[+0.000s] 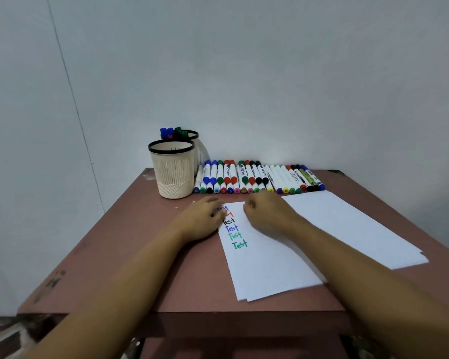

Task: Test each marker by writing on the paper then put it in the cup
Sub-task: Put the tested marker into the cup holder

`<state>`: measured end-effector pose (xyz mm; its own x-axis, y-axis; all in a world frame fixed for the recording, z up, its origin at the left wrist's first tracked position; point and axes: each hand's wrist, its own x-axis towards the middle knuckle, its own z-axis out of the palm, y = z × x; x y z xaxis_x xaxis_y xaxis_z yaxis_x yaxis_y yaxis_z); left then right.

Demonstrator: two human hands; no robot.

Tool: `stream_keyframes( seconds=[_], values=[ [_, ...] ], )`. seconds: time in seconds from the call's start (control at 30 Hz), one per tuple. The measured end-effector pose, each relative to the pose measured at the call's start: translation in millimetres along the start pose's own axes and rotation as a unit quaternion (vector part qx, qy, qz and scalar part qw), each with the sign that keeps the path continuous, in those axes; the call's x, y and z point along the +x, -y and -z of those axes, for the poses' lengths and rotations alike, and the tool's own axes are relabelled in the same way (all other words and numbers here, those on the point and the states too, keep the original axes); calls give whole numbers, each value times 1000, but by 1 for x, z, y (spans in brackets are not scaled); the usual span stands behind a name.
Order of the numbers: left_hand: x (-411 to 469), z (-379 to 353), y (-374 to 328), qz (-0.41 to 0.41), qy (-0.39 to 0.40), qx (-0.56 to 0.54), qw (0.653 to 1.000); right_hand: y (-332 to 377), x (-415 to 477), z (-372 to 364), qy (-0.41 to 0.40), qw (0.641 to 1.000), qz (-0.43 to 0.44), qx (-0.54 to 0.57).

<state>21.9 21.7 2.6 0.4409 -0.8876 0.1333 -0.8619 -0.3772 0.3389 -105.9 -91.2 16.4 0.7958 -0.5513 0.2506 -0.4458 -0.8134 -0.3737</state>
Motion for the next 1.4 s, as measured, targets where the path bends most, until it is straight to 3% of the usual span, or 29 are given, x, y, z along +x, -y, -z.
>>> stream_keyframes(
  seconds=[0.2,0.53,0.87,1.17,1.4],
  values=[
    [1,-4,2,4,-4,3,1000,-21,67,15,-97,990,-106,13],
    [4,-5,4,-2,3,10,1000,-42,98,3,-73,982,-171,-28],
    [1,-3,1,-4,3,17,1000,-41,102,-4,-119,975,-184,-36],
    [1,-3,4,0,-38,-67,997,-33,74,28,-276,933,-167,157],
    [-4,-4,2,-78,-162,-62,982,-9,13,33,-215,912,-132,324]
  ],
)
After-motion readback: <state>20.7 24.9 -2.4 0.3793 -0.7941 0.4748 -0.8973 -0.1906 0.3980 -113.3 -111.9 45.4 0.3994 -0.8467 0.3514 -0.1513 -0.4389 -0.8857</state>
